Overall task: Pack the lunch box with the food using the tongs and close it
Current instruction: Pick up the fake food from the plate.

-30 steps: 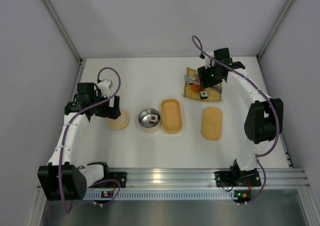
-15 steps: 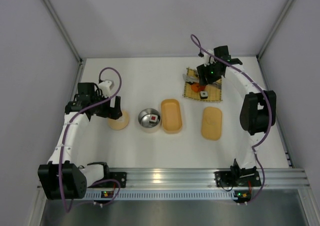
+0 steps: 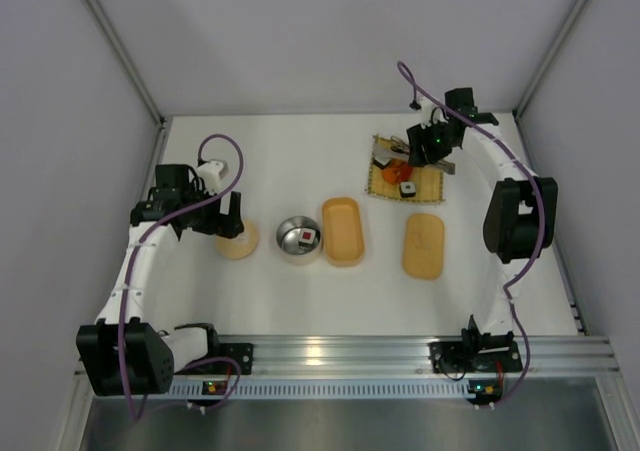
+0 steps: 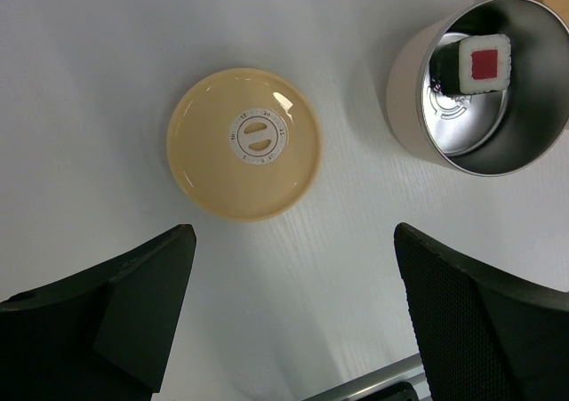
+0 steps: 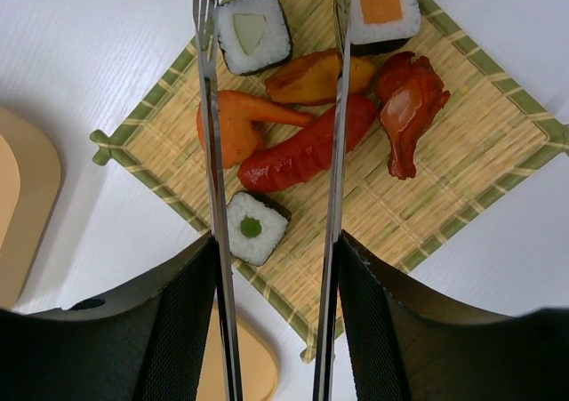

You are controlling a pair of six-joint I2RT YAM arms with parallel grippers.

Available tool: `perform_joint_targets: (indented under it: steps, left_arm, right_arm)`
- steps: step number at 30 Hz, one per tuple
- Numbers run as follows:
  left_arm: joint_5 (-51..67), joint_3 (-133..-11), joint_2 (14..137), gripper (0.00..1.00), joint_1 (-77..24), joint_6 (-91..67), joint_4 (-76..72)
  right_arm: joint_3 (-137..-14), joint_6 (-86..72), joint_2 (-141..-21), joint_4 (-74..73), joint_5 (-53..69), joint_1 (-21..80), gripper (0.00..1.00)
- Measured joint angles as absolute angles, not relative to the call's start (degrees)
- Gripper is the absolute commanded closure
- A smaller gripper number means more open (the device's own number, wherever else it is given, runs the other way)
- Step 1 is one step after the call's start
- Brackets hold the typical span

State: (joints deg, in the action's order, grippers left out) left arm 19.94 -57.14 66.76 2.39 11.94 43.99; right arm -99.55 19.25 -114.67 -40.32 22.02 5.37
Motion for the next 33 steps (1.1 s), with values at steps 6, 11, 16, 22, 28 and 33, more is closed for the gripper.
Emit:
perform_joint_targets:
  steps: [6, 11, 16, 22, 28, 33]
  left_arm:
    - [20.12, -57.14, 67.18, 0.02, 2.55, 11.94, 44.01]
    - [20.12, -57.14, 67.31, 0.02, 2.55, 11.94, 44.01]
    - [20.12, -57.14, 67.40, 0.02, 2.61, 11.99, 44.03]
    - [20.14, -57.14, 67.40, 0.02, 2.61, 11.99, 44.03]
    - [20.12, -57.14, 67.40, 0.02, 2.61, 11.99, 44.03]
    - [20.10, -57.14, 67.40, 0.02, 2.61, 11.99, 44.03]
  right_arm:
    - [-99.57, 21.63, -114.74, -42.57, 25.06, 4.40, 0.48]
    - [-100.38, 23.46, -115.07, -44.47, 26.28, 4.38, 0.48]
    - [-101.80, 25.19, -115.57, -45.74, 26.37, 4.40, 0.49]
    - [-103.31, 28.18, -116.79, -47.68, 25.17, 4.67, 0.50]
    - [-103.94, 30.26, -117.67, -48.10, 23.62, 4.89, 0.58]
    - [-103.96, 30.61, -117.73, -48.14, 23.49, 5.04, 0.73]
